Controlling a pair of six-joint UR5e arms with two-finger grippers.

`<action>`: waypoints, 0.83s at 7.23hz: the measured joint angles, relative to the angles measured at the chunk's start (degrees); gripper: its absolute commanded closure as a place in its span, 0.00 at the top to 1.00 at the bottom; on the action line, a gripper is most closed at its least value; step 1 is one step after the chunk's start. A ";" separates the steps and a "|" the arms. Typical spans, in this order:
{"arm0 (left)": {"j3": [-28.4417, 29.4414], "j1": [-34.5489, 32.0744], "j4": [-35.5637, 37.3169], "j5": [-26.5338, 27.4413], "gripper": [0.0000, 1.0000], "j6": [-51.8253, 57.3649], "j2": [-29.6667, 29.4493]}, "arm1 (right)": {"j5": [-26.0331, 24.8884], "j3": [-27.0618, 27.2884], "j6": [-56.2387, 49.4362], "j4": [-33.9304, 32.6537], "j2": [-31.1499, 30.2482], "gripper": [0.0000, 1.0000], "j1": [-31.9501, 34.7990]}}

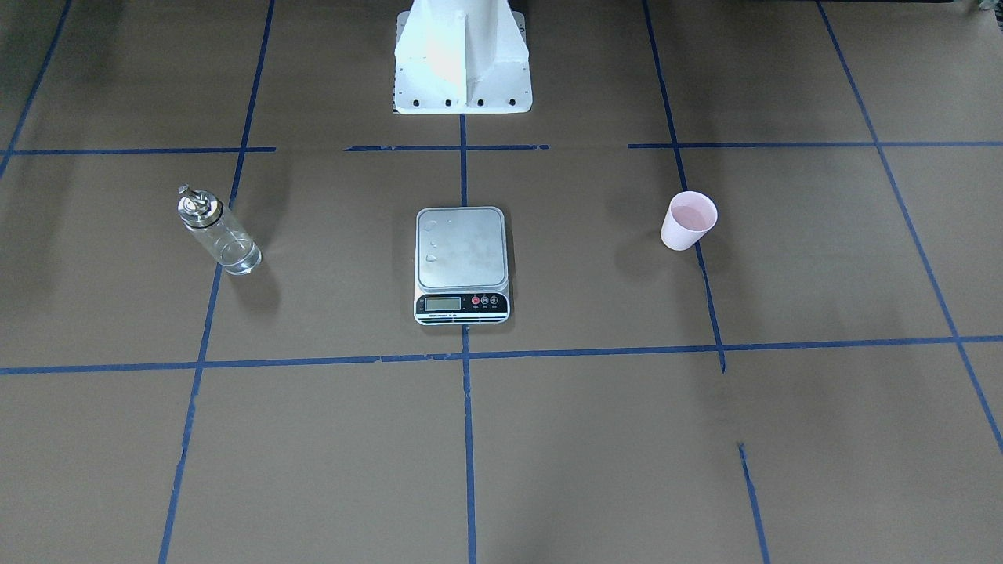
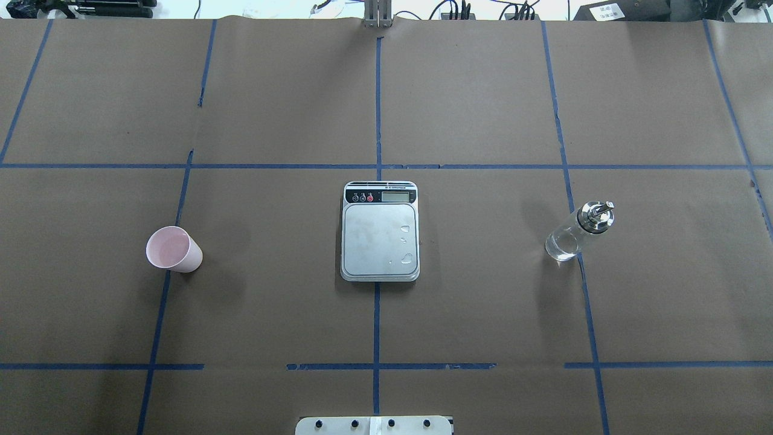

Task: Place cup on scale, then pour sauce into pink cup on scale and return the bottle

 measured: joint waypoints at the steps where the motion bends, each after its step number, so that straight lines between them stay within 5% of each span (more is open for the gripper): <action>1: -0.15 0.05 -1.52 -0.04 1.00 -0.04 -0.19 | 0.08 0.28 0.17 0.01 0.91 1.00 0.00; 4: -0.14 0.15 -9.79 -2.22 1.00 -7.03 -2.57 | -0.23 0.34 0.77 -0.01 8.15 1.00 0.00; 6: 0.37 0.20 -17.58 -9.16 1.00 -19.94 -5.90 | 0.05 0.52 1.95 1.13 11.39 1.00 0.05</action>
